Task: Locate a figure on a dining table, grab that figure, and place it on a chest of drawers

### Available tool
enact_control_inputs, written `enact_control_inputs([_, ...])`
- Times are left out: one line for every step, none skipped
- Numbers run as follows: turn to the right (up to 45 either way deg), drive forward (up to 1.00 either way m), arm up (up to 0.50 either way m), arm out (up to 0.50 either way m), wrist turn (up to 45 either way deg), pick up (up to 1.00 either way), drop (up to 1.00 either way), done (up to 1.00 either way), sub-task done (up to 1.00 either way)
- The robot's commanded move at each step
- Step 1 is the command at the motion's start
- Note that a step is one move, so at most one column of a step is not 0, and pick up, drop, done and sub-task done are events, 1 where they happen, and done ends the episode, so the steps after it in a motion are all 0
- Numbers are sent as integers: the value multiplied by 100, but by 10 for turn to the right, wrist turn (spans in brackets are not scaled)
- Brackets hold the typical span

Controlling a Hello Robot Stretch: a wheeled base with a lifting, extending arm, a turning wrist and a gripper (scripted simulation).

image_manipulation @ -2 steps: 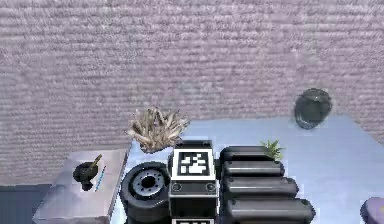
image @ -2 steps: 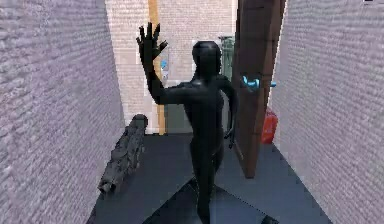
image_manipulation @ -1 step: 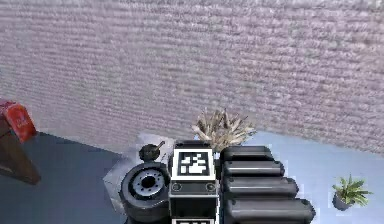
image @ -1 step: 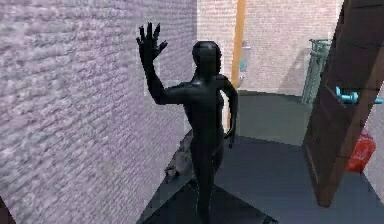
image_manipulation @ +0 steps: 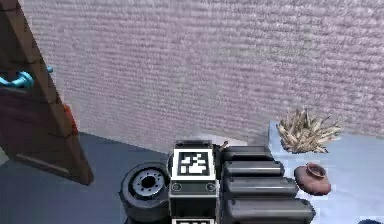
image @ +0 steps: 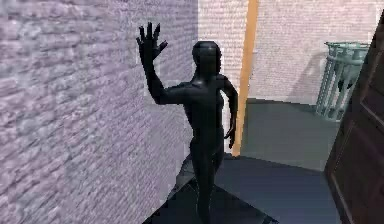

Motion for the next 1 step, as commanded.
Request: enact_control_inputs([240,0,0,0,0,0,0,0,0])
